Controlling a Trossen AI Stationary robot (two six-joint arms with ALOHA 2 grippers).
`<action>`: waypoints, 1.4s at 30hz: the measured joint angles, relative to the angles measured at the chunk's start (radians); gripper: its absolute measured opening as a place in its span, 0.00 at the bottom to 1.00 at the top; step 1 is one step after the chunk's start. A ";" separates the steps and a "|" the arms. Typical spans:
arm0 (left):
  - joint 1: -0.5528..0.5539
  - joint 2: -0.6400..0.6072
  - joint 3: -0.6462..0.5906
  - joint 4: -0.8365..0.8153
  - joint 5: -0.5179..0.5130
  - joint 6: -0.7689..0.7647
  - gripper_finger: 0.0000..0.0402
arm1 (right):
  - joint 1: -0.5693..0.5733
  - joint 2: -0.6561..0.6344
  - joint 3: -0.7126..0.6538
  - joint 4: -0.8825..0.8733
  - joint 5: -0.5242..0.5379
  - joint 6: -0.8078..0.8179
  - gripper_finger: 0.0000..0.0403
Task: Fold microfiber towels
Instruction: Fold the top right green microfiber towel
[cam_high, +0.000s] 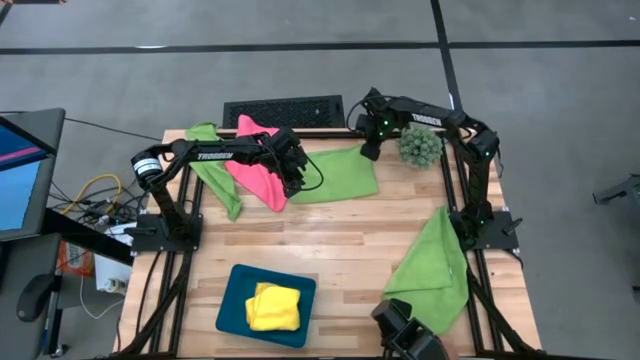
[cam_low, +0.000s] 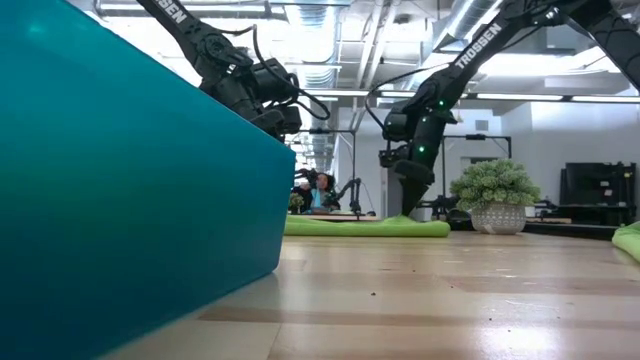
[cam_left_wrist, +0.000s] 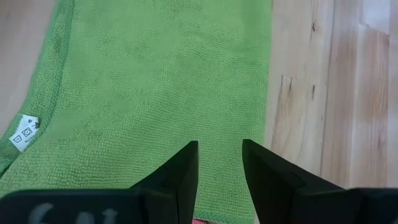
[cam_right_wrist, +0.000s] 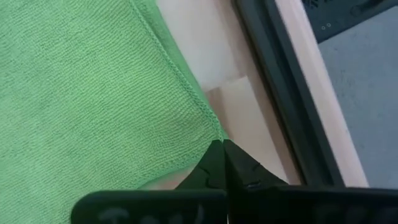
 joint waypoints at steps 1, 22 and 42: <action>0.000 0.000 0.000 0.000 0.000 0.000 0.29 | -0.004 0.000 0.003 -0.007 0.000 0.003 0.01; -0.003 0.000 0.000 0.027 0.023 0.027 0.29 | -0.055 -0.044 0.005 -0.074 -0.015 0.036 0.33; -0.174 -0.001 -0.194 0.253 -0.115 -0.106 0.02 | 0.148 -0.515 -0.679 0.461 -0.210 0.509 0.02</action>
